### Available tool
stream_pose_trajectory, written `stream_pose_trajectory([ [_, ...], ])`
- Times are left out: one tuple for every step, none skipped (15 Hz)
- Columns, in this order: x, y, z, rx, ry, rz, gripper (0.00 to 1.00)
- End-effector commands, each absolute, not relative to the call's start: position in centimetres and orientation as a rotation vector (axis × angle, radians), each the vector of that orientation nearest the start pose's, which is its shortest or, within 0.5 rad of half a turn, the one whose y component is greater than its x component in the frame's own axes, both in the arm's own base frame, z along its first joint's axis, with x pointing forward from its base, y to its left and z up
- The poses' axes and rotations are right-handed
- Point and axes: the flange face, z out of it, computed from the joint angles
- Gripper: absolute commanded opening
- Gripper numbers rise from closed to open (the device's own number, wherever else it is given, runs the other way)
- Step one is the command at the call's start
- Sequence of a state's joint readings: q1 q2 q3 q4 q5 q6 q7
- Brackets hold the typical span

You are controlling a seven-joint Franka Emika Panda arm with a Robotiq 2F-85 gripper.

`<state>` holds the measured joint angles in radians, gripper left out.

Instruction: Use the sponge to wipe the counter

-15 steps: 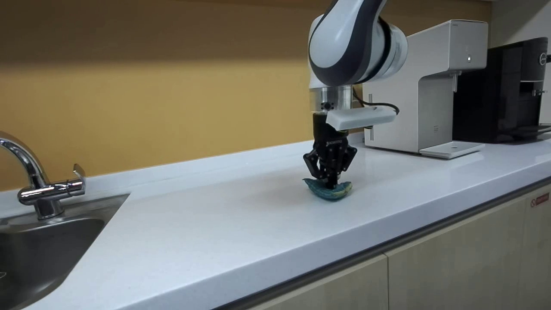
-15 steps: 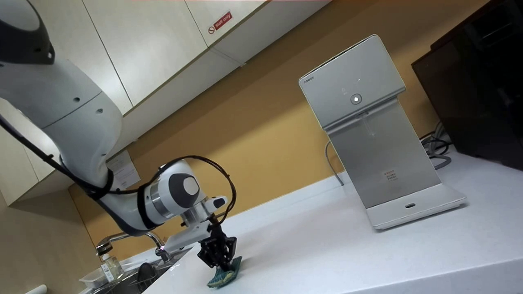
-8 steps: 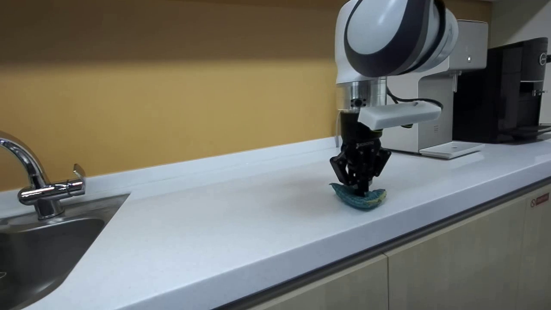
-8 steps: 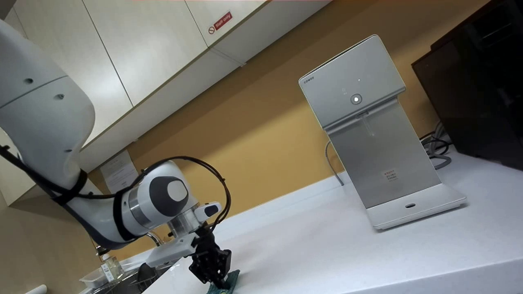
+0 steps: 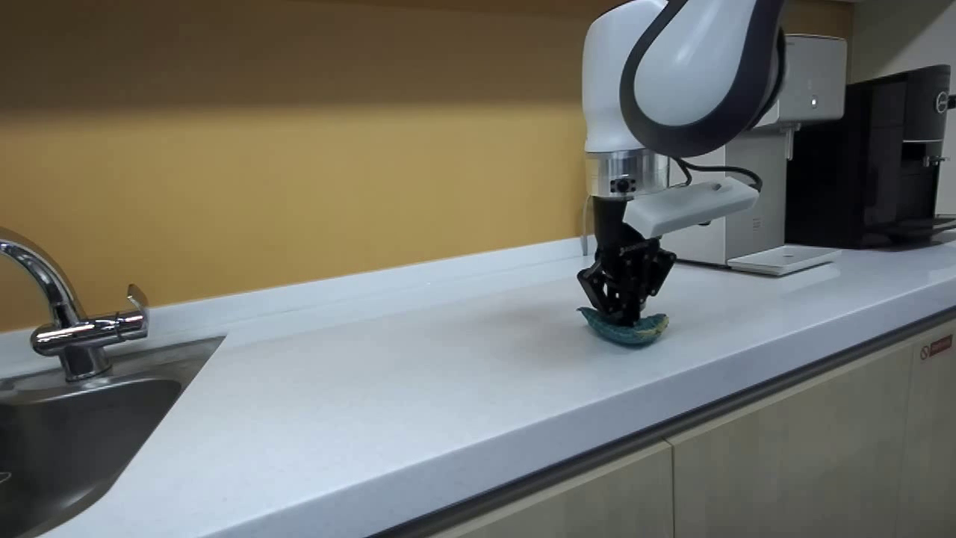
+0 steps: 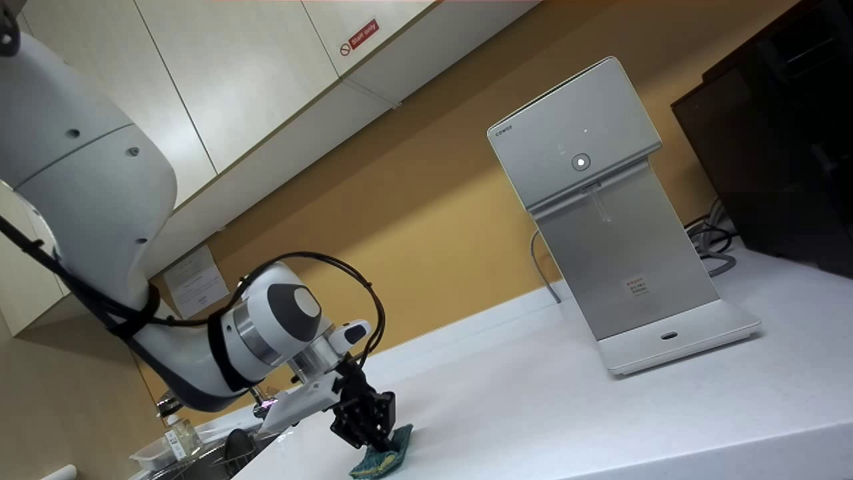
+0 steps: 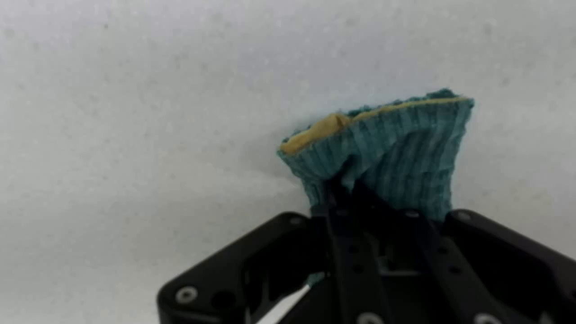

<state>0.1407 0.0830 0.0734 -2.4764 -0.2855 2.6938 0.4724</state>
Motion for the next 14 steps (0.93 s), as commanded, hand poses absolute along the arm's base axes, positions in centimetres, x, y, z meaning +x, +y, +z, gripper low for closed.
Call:
stream_pose_trajectory([
  [52.3,10.4,24.4,-3.227,0.064,-0.305,0.02],
  [53.3,10.4,24.7,-3.223,0.064,-0.320,0.02],
  [54.1,10.3,24.9,-3.220,0.075,-0.327,0.02],
  [54.7,10.3,25.1,-3.213,0.089,-0.326,0.02],
  [55.1,10.2,25.3,-3.203,0.095,-0.321,0.02],
  [55.3,10.1,25.4,-3.196,0.103,-0.302,0.32],
  [55.3,10.0,25.7,-3.181,0.117,-0.292,0.33],
  [55.2,9.9,26.1,-3.168,0.120,-0.278,0.40],
  [55.0,9.7,26.6,-3.149,0.124,-0.267,0.45],
  [54.8,9.5,27.3,-3.144,0.123,-0.263,0.51],
  [54.6,9.4,28.0,-3.134,0.123,-0.262,0.58],
  [54.4,9.2,29.0,-3.141,0.124,-0.278,0.64],
  [54.3,9.1,29.7,-3.146,0.122,-0.290,0.71],
  [54.1,9.1,30.6,-3.152,0.105,-0.310,0.80],
])
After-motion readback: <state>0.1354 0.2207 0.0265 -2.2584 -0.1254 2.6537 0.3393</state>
